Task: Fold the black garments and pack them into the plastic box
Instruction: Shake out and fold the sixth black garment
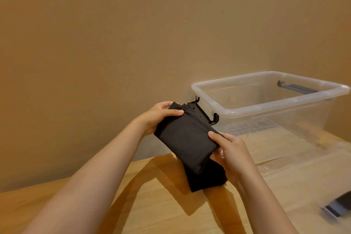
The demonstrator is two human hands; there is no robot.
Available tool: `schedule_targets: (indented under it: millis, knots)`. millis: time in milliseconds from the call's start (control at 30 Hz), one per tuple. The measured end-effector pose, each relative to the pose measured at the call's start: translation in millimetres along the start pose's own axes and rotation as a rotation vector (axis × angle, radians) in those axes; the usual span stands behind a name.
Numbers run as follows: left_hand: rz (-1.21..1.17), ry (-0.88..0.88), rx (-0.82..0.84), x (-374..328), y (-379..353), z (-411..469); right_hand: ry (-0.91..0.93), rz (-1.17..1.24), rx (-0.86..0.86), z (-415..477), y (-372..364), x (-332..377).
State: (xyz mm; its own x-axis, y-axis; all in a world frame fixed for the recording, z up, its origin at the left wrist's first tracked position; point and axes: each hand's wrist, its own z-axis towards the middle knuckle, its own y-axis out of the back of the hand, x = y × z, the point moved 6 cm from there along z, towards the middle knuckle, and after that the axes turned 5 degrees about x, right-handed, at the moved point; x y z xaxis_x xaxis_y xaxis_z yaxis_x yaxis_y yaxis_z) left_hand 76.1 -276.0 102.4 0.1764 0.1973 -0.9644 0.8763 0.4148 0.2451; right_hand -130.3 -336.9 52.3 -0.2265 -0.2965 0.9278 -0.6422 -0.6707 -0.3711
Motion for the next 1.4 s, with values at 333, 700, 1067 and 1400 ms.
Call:
schedule_targets:
  millis: [333, 700, 1067, 1400]
  knots:
    - [0.147, 0.199, 0.196, 51.0, -14.5, 76.3, 0.081, -0.603, -0.143, 28.3, 18.5, -22.1]
    - [0.214, 0.069, 0.250, 18.8, -30.7, 103.3, 0.237, -0.621, -0.303, 4.1, 20.9, -4.2]
    - [0.388, -0.369, 0.103, 18.1, -60.6, 107.7, 0.284, -0.888, -0.373, 4.0, 21.6, -2.6]
    - [0.325, -0.283, 0.108, 2.0, -46.6, 117.9, 0.270, -0.904, -0.420, 5.1, 24.2, -3.7]
